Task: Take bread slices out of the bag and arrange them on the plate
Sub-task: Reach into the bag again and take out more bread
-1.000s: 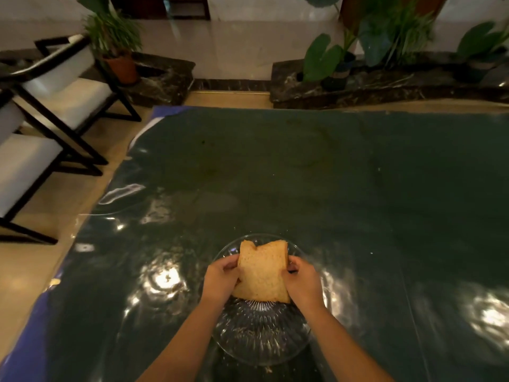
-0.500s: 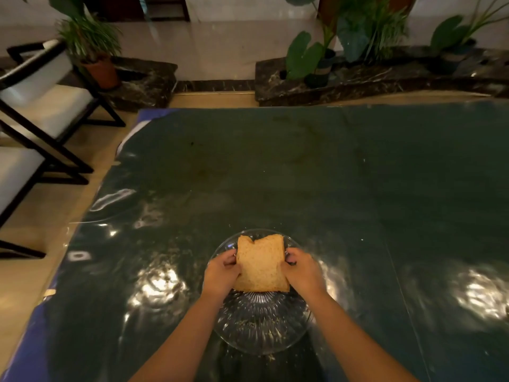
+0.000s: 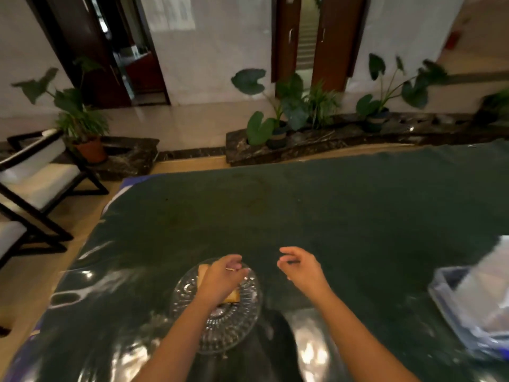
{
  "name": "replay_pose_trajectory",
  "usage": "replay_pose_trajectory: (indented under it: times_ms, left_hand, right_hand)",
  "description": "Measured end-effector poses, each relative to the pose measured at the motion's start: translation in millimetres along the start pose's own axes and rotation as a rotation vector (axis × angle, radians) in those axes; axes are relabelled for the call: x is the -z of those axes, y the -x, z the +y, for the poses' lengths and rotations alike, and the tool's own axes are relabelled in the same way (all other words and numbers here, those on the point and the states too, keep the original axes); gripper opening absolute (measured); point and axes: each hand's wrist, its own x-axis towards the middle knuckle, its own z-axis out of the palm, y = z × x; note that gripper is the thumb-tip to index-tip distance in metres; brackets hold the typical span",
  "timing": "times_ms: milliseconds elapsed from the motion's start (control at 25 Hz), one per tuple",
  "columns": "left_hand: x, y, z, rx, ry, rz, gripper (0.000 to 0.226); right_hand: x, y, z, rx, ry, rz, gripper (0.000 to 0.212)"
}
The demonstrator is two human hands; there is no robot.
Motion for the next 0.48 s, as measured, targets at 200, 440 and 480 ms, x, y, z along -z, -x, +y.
replay_pose_trajectory:
  times_ms: [200,440,480]
  left_hand:
    - [-88.6,69.5,65.3,-0.201,-0.022,-0.044,0.030]
    - [-213.6,152.9,125.5,-0.330,-0.078,-0.087,0.029]
    - [-230.7,162.4,138.5,-0.355,-0.101,-0.109,0.029]
  right_hand:
    - [127.6,69.6,25.1,0.097,0.002,0.088,0.028]
    - [275.1,147.4,89.1,0.146,0.054,0.210,0.030]
    - [295.8,155.7,97.2,0.151,0.060,0.230,0.030]
